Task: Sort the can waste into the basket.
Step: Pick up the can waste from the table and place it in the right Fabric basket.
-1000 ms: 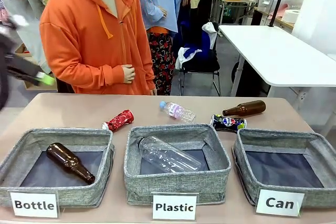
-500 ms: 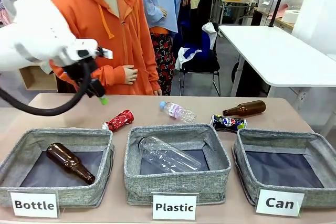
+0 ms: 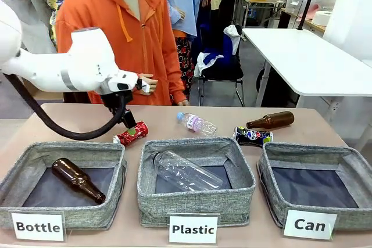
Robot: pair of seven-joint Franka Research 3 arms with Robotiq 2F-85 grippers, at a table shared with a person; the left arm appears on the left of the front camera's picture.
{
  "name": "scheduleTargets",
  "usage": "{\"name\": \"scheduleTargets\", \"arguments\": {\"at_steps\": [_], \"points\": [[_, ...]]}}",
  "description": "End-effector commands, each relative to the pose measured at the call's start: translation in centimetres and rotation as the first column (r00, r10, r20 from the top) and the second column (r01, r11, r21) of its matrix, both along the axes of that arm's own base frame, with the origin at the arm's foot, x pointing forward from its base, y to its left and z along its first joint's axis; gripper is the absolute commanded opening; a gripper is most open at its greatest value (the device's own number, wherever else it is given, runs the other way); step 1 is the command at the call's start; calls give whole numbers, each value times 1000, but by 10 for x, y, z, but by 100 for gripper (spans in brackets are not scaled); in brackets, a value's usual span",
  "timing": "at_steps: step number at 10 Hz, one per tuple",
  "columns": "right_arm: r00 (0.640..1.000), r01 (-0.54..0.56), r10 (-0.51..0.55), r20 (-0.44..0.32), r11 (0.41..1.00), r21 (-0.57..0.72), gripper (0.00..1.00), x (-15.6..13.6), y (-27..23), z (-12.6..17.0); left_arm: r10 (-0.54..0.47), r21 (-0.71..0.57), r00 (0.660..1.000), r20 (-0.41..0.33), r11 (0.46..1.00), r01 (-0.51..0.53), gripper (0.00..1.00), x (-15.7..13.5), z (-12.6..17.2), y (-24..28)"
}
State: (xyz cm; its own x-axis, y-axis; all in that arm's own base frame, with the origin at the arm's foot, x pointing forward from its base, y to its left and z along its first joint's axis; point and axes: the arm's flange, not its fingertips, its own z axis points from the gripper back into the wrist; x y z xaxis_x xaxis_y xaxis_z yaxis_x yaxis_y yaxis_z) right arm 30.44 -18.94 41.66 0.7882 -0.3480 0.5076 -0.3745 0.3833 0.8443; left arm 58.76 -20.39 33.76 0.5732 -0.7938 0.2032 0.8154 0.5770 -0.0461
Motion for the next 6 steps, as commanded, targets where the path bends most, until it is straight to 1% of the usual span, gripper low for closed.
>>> {"name": "scheduleTargets", "arguments": {"at_steps": [1,2,3,4,6], "points": [[999,4,-4,37,1000,7,100,2,-1,1,-18,17,995,103,1000,16,100,5,-10,-7],[999,4,-4,37,1000,7,100,2,-1,1,-27,7,996,79,1000,27,100,9,-18,-9],[999,4,-4,37,1000,7,100,2,-1,1,-32,14,999,40,999,31,100,12,-28,-10],[999,4,-4,37,1000,7,100,2,-1,1,-22,26,999,37,999,21,100,13,-35,-10],[999,4,-4,37,1000,7,100,2,-1,1,-47,13,998,48,999,47,100,13,-36,-12]]}}
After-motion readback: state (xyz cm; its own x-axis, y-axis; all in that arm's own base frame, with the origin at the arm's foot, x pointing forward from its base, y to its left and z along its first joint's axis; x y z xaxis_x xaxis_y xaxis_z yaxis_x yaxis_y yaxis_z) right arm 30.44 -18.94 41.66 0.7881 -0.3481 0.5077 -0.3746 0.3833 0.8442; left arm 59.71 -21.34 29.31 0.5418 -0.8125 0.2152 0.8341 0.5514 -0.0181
